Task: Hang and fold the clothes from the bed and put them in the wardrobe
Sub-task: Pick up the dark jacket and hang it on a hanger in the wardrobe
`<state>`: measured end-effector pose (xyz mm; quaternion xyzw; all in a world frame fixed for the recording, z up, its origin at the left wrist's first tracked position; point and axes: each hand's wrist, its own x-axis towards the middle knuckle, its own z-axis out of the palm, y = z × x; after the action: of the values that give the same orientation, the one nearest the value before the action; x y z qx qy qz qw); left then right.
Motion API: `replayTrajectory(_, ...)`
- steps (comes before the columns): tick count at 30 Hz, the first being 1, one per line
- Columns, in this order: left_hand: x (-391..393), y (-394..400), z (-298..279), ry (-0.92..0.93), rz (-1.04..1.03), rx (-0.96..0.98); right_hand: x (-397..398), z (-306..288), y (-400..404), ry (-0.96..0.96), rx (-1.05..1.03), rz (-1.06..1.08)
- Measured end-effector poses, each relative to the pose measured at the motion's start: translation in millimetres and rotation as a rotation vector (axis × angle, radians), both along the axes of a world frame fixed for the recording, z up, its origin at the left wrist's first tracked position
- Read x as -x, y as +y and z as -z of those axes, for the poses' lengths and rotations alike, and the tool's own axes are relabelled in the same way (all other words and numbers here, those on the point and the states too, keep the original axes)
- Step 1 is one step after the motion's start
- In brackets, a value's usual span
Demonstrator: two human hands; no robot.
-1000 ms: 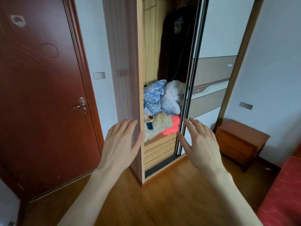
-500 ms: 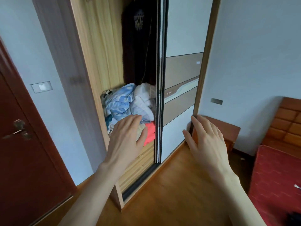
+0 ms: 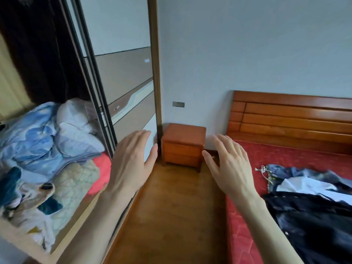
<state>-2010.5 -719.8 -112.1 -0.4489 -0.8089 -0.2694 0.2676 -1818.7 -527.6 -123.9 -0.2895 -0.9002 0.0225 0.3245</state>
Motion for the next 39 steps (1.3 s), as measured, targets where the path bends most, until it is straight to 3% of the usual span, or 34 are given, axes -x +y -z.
replayTrajectory(19, 129, 291, 6, -0.045, 0.578, 0.042, 86, 13, 165, 0.087, -0.013, 0.55)
replayTrajectory(29, 68, 420, 35, -0.077, 0.967, 0.126, 12, 34, 197, 0.064, 0.047, 0.982)
replayTrajectory(39, -48, 520, 65, -0.065, 1.217, 0.157, -86, 52, 237, 0.13, 0.099, 1.255)
